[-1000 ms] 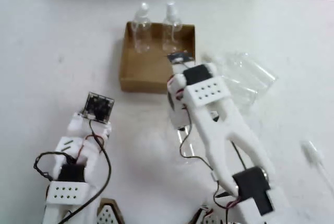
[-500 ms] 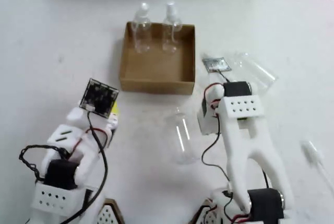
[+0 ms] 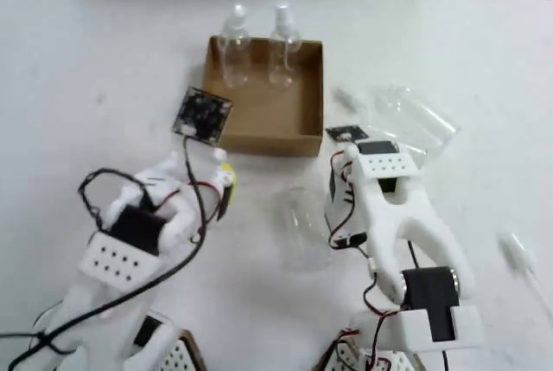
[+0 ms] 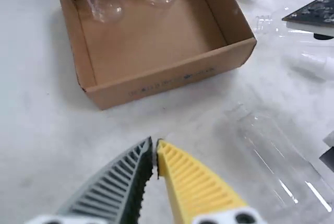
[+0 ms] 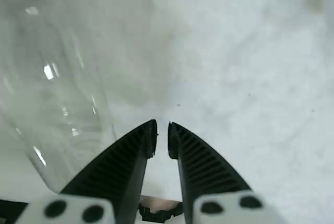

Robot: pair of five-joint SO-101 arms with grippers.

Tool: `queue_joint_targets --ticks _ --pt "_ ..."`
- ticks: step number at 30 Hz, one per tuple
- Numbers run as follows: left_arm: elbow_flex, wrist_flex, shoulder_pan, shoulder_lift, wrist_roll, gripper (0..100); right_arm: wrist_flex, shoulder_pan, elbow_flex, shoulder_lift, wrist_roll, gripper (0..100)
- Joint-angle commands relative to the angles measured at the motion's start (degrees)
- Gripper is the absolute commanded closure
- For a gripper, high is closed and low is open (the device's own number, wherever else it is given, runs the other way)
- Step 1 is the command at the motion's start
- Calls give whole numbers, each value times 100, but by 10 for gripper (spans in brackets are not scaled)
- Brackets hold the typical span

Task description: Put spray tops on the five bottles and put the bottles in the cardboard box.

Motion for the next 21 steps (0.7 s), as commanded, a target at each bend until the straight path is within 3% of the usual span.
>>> queue_joint_targets --ticks 1,7,13,21 --pt "-281 9 145 268 475 867 -48 4 9 -251 70 982" --pt "246 -97 259 286 1178 679 -268 -629 264 -462 -70 982" --pt "466 -369 356 312 1178 745 -338 -1376 264 -462 -387 982" --pt "492 -369 365 312 1178 705 -444 -1912 246 -549 -730 982"
